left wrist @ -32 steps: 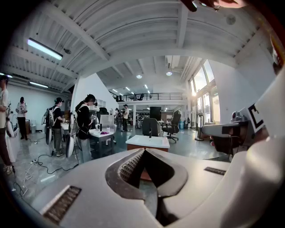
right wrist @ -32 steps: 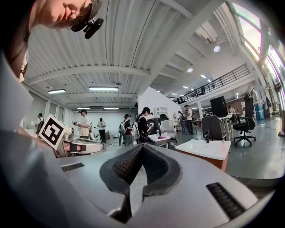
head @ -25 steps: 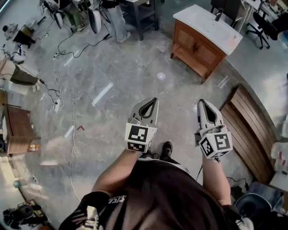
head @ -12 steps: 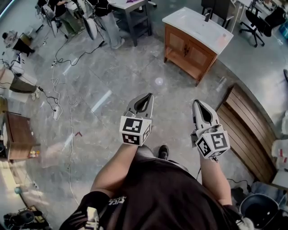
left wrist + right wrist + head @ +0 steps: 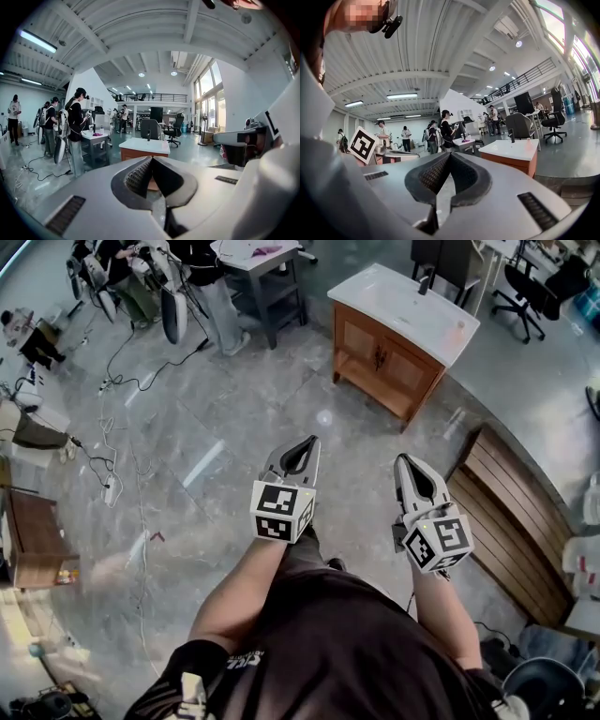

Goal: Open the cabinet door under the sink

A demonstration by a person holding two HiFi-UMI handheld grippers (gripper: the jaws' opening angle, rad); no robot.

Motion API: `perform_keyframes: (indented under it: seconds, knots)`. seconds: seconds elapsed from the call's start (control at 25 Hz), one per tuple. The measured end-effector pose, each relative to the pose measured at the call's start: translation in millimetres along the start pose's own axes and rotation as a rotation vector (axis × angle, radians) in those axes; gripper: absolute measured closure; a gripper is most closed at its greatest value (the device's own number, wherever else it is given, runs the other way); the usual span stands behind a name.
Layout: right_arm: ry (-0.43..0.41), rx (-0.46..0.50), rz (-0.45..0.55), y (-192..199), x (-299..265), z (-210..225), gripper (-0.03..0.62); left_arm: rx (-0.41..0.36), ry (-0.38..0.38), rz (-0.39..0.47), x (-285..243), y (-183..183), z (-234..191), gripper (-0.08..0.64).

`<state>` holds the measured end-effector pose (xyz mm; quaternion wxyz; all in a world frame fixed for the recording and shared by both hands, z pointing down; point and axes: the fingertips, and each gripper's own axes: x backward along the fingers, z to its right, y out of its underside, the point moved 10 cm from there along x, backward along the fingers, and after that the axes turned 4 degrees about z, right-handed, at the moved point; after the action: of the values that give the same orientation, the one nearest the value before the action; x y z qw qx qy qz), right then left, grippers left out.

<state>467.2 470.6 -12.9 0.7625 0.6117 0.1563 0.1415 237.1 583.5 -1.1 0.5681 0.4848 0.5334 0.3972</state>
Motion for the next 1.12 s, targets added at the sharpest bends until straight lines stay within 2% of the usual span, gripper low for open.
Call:
perform_keyframes:
  seconds: [0.32, 0.52, 0.8, 0.96, 1.12]
  knots:
    - [0.066, 0.003, -0.028, 4, -102, 28, 0.578, 0.008, 0.035, -0.001, -89, -7, -86, 0.545]
    - [0.078, 0.021, -0.057, -2, -208, 29, 0.578, -0.016, 0.08, -0.01, -157, -22, -173, 0.545]
    - [0.199, -0.008, -0.04, -18, -347, 44, 0.578, -0.024, 0.152, -0.044, -259, -43, -297, 0.545]
    - [0.236, -0.033, -0.073, -13, -390, 51, 0.578, -0.028, 0.193, -0.068, -302, -45, -333, 0.545]
    - [0.251, -0.05, -0.116, -1, -413, 70, 0.578, -0.016, 0.23, -0.085, -340, -41, -344, 0.545]
